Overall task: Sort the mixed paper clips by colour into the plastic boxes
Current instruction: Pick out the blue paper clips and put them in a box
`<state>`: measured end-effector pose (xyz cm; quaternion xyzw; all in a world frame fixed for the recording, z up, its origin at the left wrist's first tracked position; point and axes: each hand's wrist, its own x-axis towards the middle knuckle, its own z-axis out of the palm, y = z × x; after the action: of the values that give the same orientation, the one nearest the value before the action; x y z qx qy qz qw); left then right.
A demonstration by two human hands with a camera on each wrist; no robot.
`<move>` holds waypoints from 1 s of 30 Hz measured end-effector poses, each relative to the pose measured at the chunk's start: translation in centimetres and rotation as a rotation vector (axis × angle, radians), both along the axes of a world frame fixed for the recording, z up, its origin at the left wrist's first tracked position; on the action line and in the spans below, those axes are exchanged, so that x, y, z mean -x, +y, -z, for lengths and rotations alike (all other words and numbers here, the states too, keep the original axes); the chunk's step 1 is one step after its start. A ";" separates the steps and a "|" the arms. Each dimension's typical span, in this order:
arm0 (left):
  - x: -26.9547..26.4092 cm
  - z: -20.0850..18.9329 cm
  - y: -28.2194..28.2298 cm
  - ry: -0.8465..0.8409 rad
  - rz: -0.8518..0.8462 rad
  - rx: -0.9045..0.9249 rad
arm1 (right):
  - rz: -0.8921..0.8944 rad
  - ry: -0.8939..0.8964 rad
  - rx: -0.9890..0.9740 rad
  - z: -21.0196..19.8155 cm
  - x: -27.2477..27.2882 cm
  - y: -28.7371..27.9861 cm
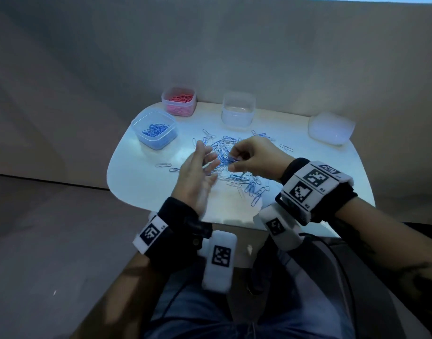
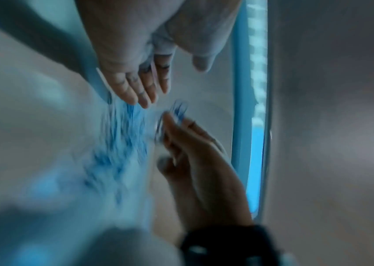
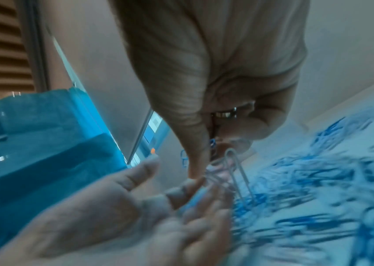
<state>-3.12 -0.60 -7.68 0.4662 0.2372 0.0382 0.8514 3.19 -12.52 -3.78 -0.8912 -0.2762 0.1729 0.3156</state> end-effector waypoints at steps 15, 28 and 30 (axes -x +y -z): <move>-1.5 0.0 -2.8 -0.181 -0.233 0.825 | 0.040 -0.056 -0.030 -0.5 2.3 0.6; -2.3 -0.3 -3.7 -0.224 -0.185 0.764 | 0.186 -0.046 -0.208 -0.4 2.2 -0.3; -2.4 -0.4 -3.6 -0.227 -0.161 0.758 | 0.227 -0.035 -0.245 -0.3 2.0 -0.3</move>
<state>-0.72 -4.21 -7.31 0.0918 0.1748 0.0660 0.9781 1.23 -12.85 -3.48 -0.8743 -0.1984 0.0859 0.4346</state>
